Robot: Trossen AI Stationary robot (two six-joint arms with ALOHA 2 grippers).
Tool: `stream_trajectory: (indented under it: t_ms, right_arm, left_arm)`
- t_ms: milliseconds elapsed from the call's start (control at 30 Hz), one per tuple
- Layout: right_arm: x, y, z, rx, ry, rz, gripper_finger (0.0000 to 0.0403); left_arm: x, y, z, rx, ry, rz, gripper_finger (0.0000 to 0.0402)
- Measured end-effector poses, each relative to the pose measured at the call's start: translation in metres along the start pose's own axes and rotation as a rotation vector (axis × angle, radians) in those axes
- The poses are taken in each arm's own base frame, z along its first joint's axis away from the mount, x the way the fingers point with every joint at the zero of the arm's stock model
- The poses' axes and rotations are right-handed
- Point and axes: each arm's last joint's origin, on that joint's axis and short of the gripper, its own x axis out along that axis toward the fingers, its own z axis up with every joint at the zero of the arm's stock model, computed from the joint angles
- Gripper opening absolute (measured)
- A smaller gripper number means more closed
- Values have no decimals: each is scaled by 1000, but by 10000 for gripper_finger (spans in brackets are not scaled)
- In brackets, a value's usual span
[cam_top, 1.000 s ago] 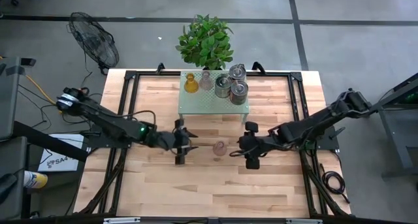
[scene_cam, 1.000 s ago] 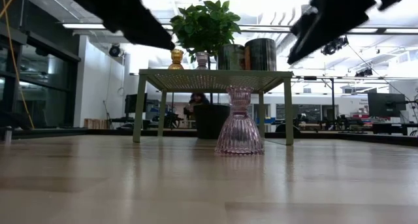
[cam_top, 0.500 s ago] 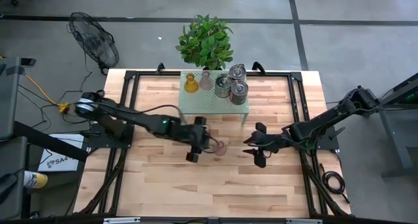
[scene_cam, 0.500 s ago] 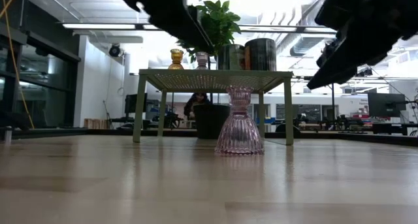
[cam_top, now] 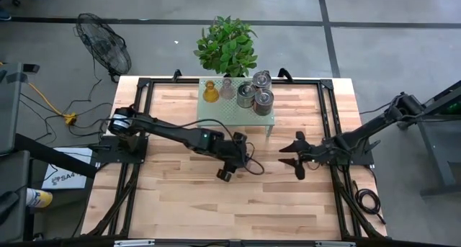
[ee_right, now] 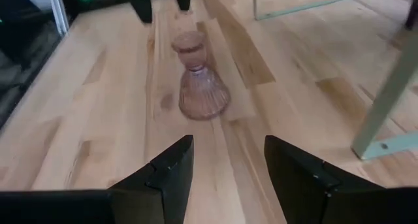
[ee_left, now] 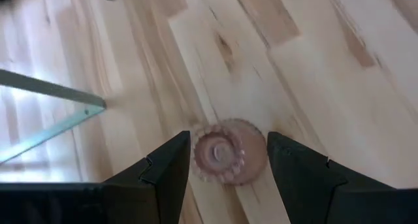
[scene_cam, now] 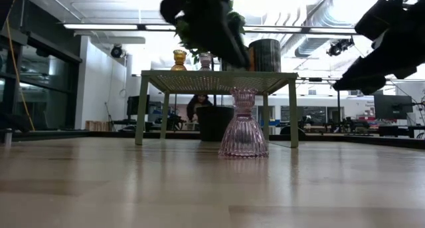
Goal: Pick & Place candle stick holders
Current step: Align the pink glass candle holder with the other glass candle holder on the shelf
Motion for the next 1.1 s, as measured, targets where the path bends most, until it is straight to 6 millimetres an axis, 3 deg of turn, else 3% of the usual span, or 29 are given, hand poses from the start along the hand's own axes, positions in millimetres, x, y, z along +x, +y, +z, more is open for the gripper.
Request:
stream_trajectory:
  t_ms: [400, 833, 1100]
  right_arm:
    - [-13, -22, -29, 88, -103, 21, 183]
    - [-15, -23, -27, 71, -158, 8, 183]
    - [-15, -23, -27, 77, -155, 8, 183]
  left_arm:
    - [8, 0, 3, 37, 56, -42, 198]
    - [13, -1, 2, 42, 71, -56, 198]
    - [34, -6, -6, 49, 129, -81, 197]
